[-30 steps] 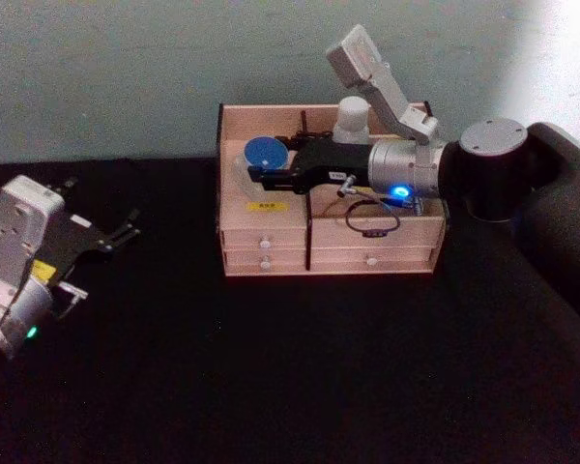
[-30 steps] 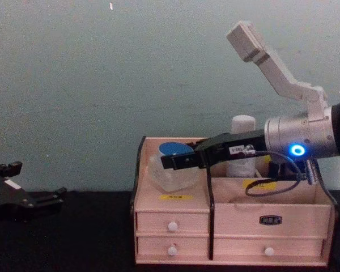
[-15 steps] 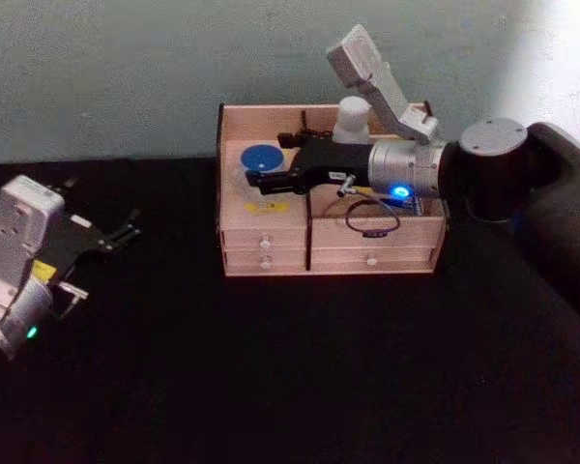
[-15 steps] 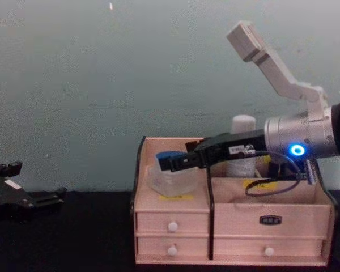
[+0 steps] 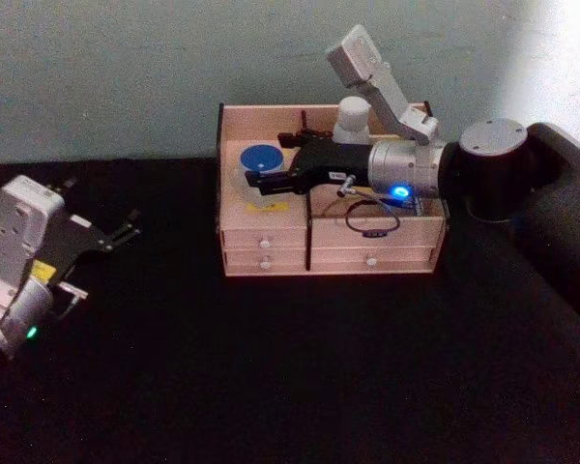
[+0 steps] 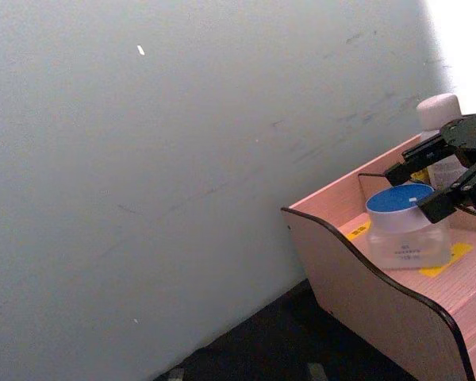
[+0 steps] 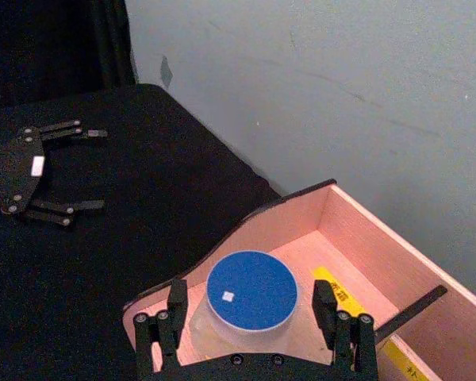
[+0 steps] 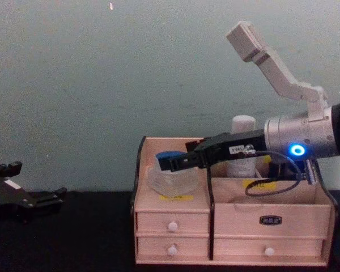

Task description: Pick up the facial cleanser and watermelon frost from the table and place them into the tiered storage box.

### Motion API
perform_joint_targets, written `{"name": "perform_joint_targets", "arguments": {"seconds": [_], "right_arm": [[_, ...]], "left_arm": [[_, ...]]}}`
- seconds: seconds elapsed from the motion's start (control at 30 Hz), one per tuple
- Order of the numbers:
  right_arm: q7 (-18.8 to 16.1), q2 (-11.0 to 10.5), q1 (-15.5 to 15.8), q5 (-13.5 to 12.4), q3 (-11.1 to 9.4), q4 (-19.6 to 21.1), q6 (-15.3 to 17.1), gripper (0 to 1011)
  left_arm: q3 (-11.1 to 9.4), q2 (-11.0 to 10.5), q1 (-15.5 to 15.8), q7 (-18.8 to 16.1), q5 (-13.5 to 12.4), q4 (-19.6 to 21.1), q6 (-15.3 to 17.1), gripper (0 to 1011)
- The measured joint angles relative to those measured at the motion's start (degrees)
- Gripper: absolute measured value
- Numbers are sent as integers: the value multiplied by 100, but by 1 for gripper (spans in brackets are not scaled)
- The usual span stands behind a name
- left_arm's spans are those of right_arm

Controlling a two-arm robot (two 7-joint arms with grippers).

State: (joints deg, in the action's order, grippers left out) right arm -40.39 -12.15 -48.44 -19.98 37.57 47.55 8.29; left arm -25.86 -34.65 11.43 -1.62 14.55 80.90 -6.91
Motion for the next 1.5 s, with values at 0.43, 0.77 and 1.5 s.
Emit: {"name": "perform_joint_targets", "arguments": {"seconds": [0.43,0.77,1.5], "right_arm": [[305,-561,667,-45,-293,1511,97,1003],[537,-1390,1592,-403,-646,2970,434,1002],[3315,-2136,3706,-470,-2479,4560,618,1002]], "left_arm": [[0,0,0,0,0,0,0,1001],[0,0,0,0,0,0,0,1001],[0,0,0,0,0,0,0,1001]]}}
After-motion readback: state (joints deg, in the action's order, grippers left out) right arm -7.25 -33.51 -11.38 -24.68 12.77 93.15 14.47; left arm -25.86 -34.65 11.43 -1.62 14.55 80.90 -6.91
